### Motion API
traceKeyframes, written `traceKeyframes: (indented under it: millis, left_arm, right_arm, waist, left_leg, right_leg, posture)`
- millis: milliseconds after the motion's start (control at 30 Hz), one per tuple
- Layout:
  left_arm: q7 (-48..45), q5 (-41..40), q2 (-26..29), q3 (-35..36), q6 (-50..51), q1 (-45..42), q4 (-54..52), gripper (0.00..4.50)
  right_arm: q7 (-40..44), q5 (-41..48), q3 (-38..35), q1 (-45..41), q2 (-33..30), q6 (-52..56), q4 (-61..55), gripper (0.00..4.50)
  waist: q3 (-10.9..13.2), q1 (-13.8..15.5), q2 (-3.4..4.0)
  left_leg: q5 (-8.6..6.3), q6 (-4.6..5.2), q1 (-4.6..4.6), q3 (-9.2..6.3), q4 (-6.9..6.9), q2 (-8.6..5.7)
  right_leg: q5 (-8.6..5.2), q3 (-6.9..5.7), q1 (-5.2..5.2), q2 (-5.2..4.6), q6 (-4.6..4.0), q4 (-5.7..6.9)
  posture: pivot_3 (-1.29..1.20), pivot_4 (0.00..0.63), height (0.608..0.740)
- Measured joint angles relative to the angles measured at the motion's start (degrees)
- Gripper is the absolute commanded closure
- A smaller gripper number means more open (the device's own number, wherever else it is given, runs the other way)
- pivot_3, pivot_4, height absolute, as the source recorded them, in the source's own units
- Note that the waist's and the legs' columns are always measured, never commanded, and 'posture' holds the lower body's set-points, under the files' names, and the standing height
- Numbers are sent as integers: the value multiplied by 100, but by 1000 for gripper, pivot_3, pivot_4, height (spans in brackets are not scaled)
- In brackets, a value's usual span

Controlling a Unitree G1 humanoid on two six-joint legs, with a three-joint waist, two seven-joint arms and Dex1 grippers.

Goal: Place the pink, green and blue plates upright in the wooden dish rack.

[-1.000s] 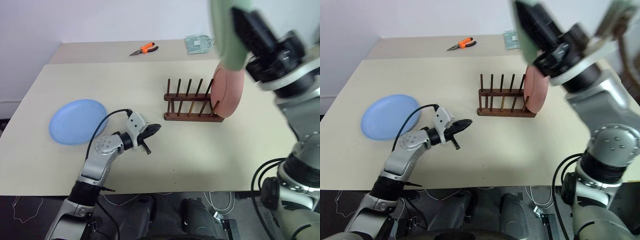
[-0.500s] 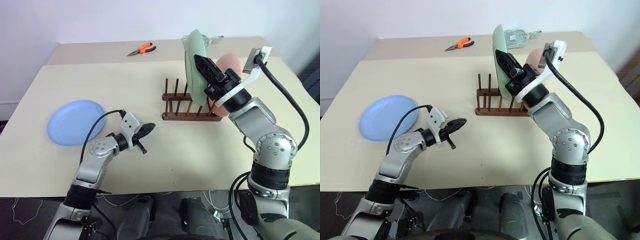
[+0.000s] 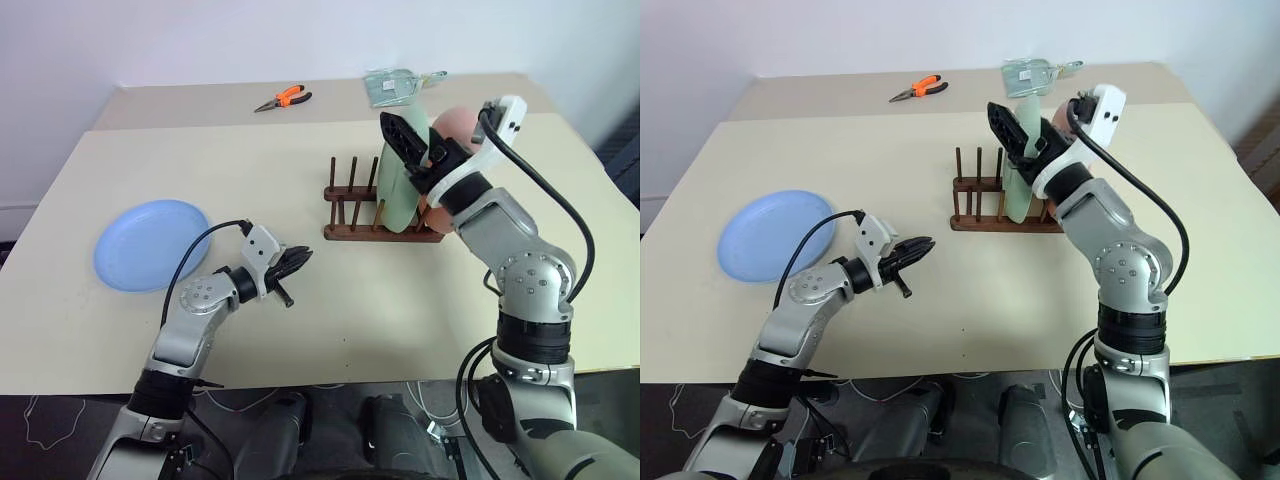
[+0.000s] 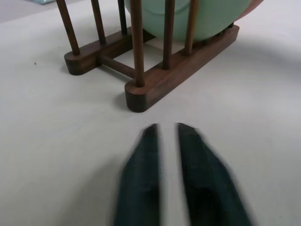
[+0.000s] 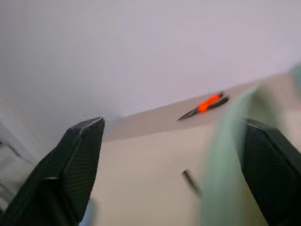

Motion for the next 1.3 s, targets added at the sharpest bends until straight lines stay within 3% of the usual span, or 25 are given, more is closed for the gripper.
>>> traceKeyframes:
  millis: [133, 167, 267, 433, 567, 667, 767, 867, 967, 1200, 1300]
  left_arm:
    - [10, -70, -3, 30, 72, 0, -66, 573]
    - [102, -90, -9, 90, 81, -3, -93, 61]
    - [652, -82, -31, 607, 78, -67, -4, 15]
    - [2684, 399, 17, 1922, 259, -576, 455, 15]
    - [3754, 566, 20, 2578, 638, -660, 575, 15]
    - [4760, 440, 7, 3763, 1427, -642, 521, 15]
    - [5085, 195, 107, 4574, 2254, -322, 190, 15]
    - [5259, -111, -169, 5045, 2796, -139, -34, 15]
    - [5231, -580, -406, 5412, 3306, -2, -341, 891]
    - [4942, -1146, -530, 5422, 3561, 153, -582, 4448]
    - [4911, -1237, -548, 5374, 3471, 191, -588, 4448]
  right_arm:
    - [484, -752, 176, -177, -383, -273, 31, 485]
    - [672, -1063, 284, -239, -635, -383, 64, 243]
    - [1182, -1879, 533, -359, -1267, -771, 182, 97]
    - [2318, -2763, 1093, -582, -1679, -1504, 147, 97]
    - [2882, -3088, 1433, -629, -1668, -1774, 10, 97]
    - [3264, -3414, 1977, -502, -1480, -2021, -106, 97]
    - [3534, -3604, 2383, -230, -1229, -2151, -58, 97]
    - [3687, -3750, 2440, -212, -1103, -2278, 9, 97]
    - [3798, -3873, 2449, -189, -993, -2394, 28, 0]
    - [3890, -4046, 2448, -45, -798, -2431, 113, 0]
    - [3909, -4132, 2447, 48, -783, -2439, 116, 0]
  waist:
    - [0, 0, 0]
    - [0, 2, 0]
    - [1, 7, -2]
    - [2, -56, -5]
    - [3, -14, -10]
    - [-5, -68, -47]
    - [-5, -104, -49]
    - [-8, -24, -55]
    - [-13, 20, -67]
    - [-14, 13, -69]
    - [-14, 12, -69]
  left_leg:
    - [0, 0, 0, 1, 0, 0]
    - [0, 0, 0, 2, 2, 0]
    - [0, 0, 0, 3, 1, 2]
    - [1, -3, -1, 6, -1, 8]
    - [1, -3, -1, 5, 6, 2]
    - [-5, -12, -1, 2, 5, 14]
    - [-5, -14, 0, 0, 9, 11]
    - [-7, -19, 2, -6, 24, 10]
    - [-13, -33, 4, -7, 25, 12]
    - [-11, -37, 4, -7, 20, 13]
    - [-10, -40, 4, -7, 18, 17]
  right_leg:
    - [0, 0, 1, 0, 0, 0]
    - [0, 0, 1, -1, 0, 0]
    - [0, -3, 1, 0, 1, 0]
    - [1, -2, -2, 2, 3, 2]
    - [7, -1, 2, 1, 13, 0]
    - [8, 1, -4, 13, 12, -1]
    - [9, 1, -3, 13, 12, 3]
    - [13, -1, -9, 16, 10, -2]
    - [15, 0, -6, 18, 8, -5]
    - [17, 1, -8, 20, 4, -4]
    - [19, 1, -9, 23, 1, -4]
  posture:
    - [0, 150, 729]
    - [0, 150, 729]
    - [0, 150, 729]
    - [0, 150, 729]
    - [0, 150, 729]
    - [0, 150, 729]
    - [0, 150, 729]
    - [0, 150, 729]
    - [0, 150, 729]
    - [0, 150, 729]
    - [0, 150, 729]
